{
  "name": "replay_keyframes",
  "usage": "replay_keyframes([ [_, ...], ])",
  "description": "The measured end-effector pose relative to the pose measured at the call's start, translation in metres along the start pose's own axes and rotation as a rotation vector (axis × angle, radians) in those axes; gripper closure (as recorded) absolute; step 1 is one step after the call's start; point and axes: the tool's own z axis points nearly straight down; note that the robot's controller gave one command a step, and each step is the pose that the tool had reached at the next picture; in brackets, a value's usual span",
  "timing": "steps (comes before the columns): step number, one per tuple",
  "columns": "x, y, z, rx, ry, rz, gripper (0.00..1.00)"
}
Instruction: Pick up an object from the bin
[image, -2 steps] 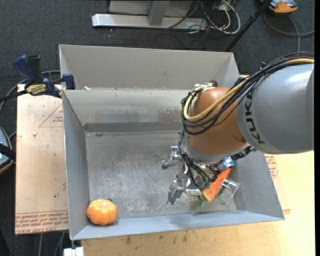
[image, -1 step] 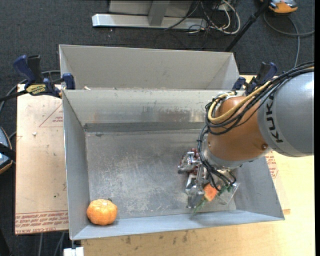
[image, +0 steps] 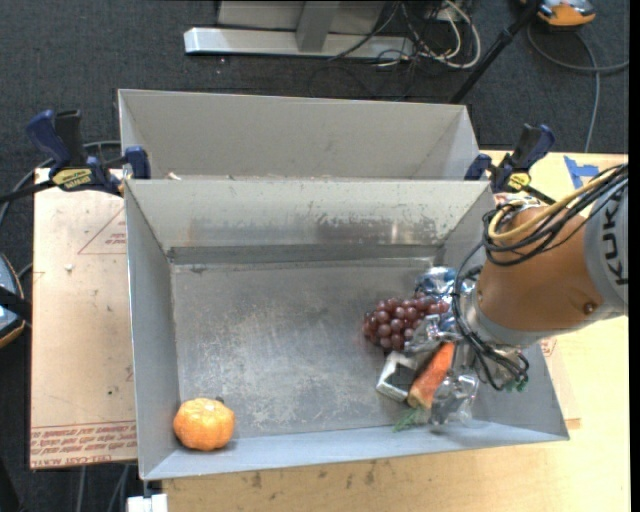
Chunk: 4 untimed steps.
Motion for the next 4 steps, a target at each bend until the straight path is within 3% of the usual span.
replay_keyframes([
  [1,-0.013,-0.013,0.003,0.003,-0.001,-0.165,0.00],
  [2,-0.028,-0.024,0.040,-0.001,-0.001,-0.144,0.00],
  [3,-0.033,-0.038,0.047,-0.001,-0.011,-0.261,1.00],
  [4,-0.033,-0.038,0.047,-0.001,-0.011,-0.261,1.00],
])
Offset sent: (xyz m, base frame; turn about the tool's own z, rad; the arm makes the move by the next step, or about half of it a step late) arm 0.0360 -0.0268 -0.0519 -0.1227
